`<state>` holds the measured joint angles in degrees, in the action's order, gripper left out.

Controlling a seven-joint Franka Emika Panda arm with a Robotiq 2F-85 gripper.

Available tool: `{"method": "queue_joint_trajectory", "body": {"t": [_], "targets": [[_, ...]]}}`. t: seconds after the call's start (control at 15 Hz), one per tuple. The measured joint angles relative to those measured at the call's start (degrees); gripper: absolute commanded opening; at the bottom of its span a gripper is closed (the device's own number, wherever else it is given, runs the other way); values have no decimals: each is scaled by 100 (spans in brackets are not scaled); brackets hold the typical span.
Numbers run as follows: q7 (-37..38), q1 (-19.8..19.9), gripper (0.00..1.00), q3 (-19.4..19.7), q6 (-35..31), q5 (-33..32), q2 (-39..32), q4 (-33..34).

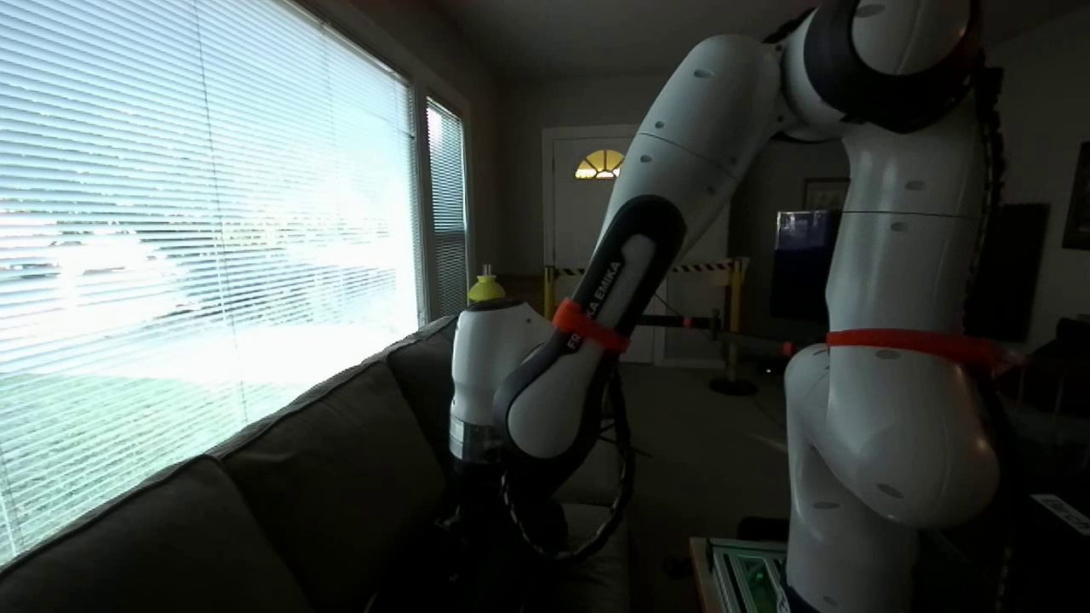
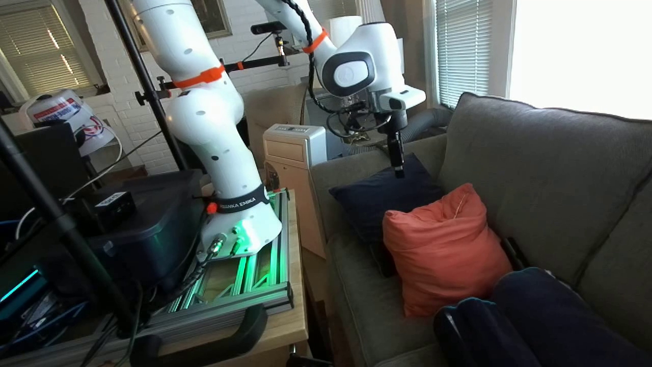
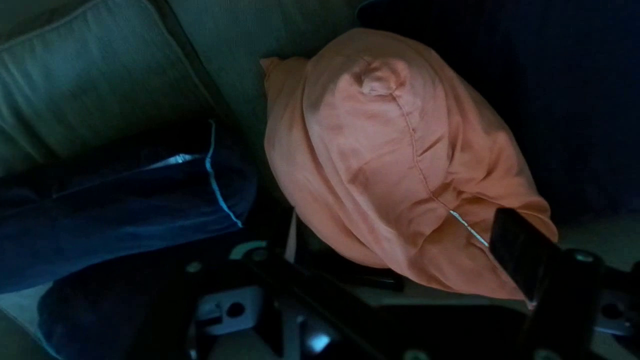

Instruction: Move the orange pillow to the right

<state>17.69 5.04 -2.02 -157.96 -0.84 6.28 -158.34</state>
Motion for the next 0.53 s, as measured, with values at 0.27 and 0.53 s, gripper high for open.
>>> {"method": "queue_joint_trajectory", "body": {"t": [0.27, 0.53], "targets": [[-208, -32, 100, -1, -261, -29, -341, 23], [-540, -88, 100, 21, -281, 80, -363, 34]]}}
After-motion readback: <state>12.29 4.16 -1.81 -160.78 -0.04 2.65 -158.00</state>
